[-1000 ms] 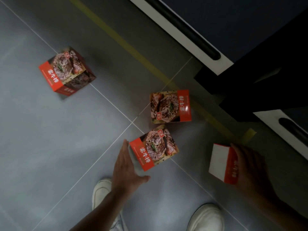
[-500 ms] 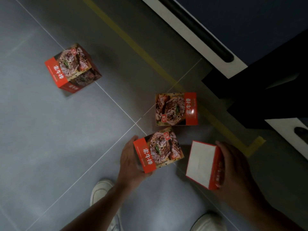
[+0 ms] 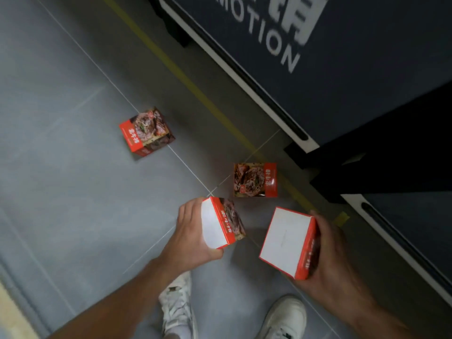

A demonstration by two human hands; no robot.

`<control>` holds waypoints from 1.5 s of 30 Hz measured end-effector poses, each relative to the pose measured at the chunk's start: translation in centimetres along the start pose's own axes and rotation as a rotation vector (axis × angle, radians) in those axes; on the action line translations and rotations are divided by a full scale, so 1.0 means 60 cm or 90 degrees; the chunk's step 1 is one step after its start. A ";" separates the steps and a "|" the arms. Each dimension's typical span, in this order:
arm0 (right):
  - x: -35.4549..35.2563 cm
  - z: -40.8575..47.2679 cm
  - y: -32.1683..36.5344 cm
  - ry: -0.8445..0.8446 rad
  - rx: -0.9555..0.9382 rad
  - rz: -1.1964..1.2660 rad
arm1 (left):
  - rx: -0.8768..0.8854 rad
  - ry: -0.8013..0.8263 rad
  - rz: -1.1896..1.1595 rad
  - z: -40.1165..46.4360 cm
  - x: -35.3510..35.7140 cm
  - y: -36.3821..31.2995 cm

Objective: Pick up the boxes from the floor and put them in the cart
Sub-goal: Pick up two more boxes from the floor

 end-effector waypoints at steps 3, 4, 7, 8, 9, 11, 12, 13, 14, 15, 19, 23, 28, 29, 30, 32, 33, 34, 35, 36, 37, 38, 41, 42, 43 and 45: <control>-0.061 -0.032 0.082 -0.007 -0.004 0.014 | 0.008 -0.037 -0.011 -0.022 -0.113 -0.071; -0.087 -0.045 0.113 -0.015 -0.004 0.022 | 0.007 -0.044 -0.012 -0.031 -0.150 -0.096; -0.172 -0.096 0.213 -0.032 -0.015 0.055 | -0.012 -0.056 -0.028 -0.064 -0.256 -0.172; -0.203 -0.116 0.252 -0.037 -0.036 0.063 | -0.009 -0.062 -0.032 -0.075 -0.294 -0.201; -0.237 -0.135 0.290 -0.045 -0.062 0.064 | 0.002 -0.067 -0.033 -0.086 -0.332 -0.235; -0.307 -0.176 0.363 -0.062 -0.104 0.055 | 0.035 -0.086 -0.025 -0.103 -0.414 -0.309; -0.340 -0.194 0.396 -0.063 -0.117 0.040 | 0.048 -0.099 -0.017 -0.112 -0.456 -0.346; -0.372 -0.213 0.427 -0.064 -0.128 0.025 | 0.059 -0.110 -0.007 -0.121 -0.496 -0.380; -0.403 -0.230 0.456 -0.070 -0.135 0.022 | 0.065 -0.116 0.001 -0.129 -0.534 -0.412; -0.437 -0.247 0.483 -0.086 -0.144 0.030 | 0.070 -0.121 0.004 -0.136 -0.573 -0.444; -0.556 -0.309 0.576 -0.151 -0.183 0.043 | 0.097 -0.161 0.033 -0.163 -0.713 -0.562; -0.659 -0.367 0.650 -0.186 -0.222 0.049 | 0.117 -0.191 0.043 -0.194 -0.823 -0.671; -0.772 -0.447 0.709 -0.224 -0.257 0.089 | 0.146 -0.230 0.057 -0.233 -0.915 -0.784; -0.791 -0.464 0.719 -0.226 -0.259 0.103 | 0.158 -0.237 0.057 -0.240 -0.928 -0.806; -0.809 -0.482 0.727 -0.228 -0.261 0.114 | 0.167 -0.241 0.055 -0.246 -0.939 -0.827; -0.846 -0.519 0.736 -0.250 -0.277 0.130 | 0.195 -0.249 0.053 -0.259 -0.958 -0.871; -0.862 -0.538 0.735 -0.263 -0.280 0.127 | 0.213 -0.250 0.051 -0.265 -0.964 -0.893; -0.876 -0.556 0.732 -0.267 -0.275 0.126 | 0.233 -0.250 0.049 -0.270 -0.970 -0.916; -0.888 -0.573 0.726 -0.268 -0.270 0.137 | 0.250 -0.245 0.045 -0.272 -0.972 -0.935; -0.900 -0.590 0.716 -0.278 -0.269 0.149 | 0.265 -0.235 0.039 -0.274 -0.972 -0.955; -0.912 -0.608 0.707 -0.300 -0.269 0.143 | 0.285 -0.223 0.035 -0.274 -0.972 -0.975; -0.923 -0.626 0.701 -0.320 -0.263 0.121 | 0.306 -0.212 0.036 -0.272 -0.968 -0.996; -0.957 -0.681 0.686 -0.370 -0.251 0.128 | 0.382 -0.188 0.033 -0.270 -0.954 -1.060; -0.968 -0.699 0.685 -0.397 -0.247 0.112 | 0.404 -0.182 0.024 -0.269 -0.950 -1.079; -0.976 -0.715 0.683 -0.420 -0.235 0.092 | 0.420 -0.169 0.013 -0.268 -0.944 -1.096; -0.987 -0.740 0.676 -0.453 -0.210 0.105 | 0.454 -0.139 0.005 -0.265 -0.929 -1.125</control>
Point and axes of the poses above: each hand's wrist, its own z-axis towards the middle knuckle, its own x-axis out of the palm, y = z × x, the point moved 9 cm from there along z, towards the middle knuckle, and after that the axes turned 1 degree about y, right-handed, at the moved point
